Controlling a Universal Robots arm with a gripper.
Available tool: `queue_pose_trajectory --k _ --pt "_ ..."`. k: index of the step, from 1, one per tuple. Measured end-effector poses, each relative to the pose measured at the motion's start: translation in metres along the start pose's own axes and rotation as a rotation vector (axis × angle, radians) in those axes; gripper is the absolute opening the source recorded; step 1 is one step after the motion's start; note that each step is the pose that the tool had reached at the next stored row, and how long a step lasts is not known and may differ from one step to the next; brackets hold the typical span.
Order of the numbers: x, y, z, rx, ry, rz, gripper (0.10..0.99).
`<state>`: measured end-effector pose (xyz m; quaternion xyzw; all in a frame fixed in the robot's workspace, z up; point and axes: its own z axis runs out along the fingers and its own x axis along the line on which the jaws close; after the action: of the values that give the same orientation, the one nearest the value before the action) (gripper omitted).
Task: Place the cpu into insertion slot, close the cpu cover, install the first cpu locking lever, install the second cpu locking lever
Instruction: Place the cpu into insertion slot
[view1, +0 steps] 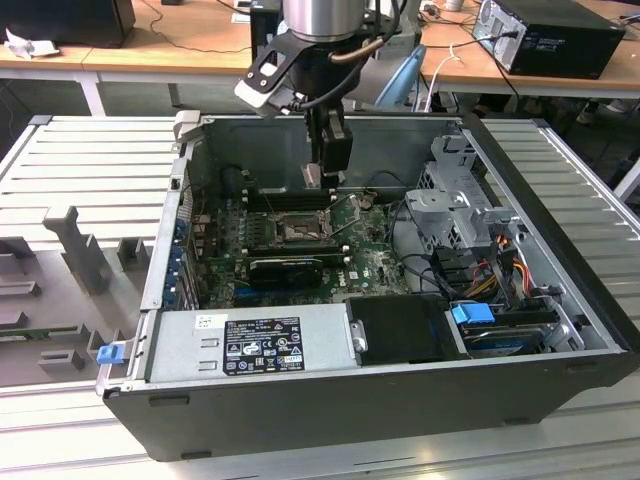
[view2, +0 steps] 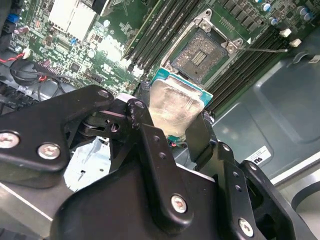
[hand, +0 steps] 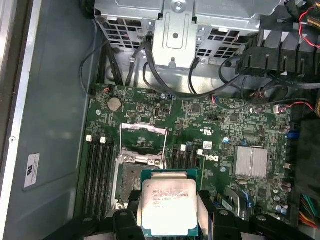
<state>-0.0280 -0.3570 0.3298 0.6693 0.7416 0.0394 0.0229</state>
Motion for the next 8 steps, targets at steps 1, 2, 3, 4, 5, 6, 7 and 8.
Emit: queue_pose_trajectory --k 1,2,3,4,5,6,7,8 --pt "0.0000 -0.0002 0.0014 0.000 -0.0001 0.000 0.529" --pt "-0.0001 -0.0007 0.0041 0.000 -0.0001 0.000 0.529" --pt "-0.0001 -0.0011 0.0073 -0.001 -0.0002 0.001 0.529" --pt "-0.0001 -0.0015 0.0106 -0.002 -0.0003 0.001 0.529" --pt "-0.0002 -0.0017 0.0126 -0.002 -0.0004 0.001 0.529" --pt "-0.0002 -0.0019 0.0139 -0.003 -0.0003 0.001 0.529" --pt "-0.0002 -0.0021 0.0158 -0.003 -0.0005 0.001 0.529" --pt "-0.0003 -0.0022 0.0174 -0.003 -0.0006 0.001 0.529"
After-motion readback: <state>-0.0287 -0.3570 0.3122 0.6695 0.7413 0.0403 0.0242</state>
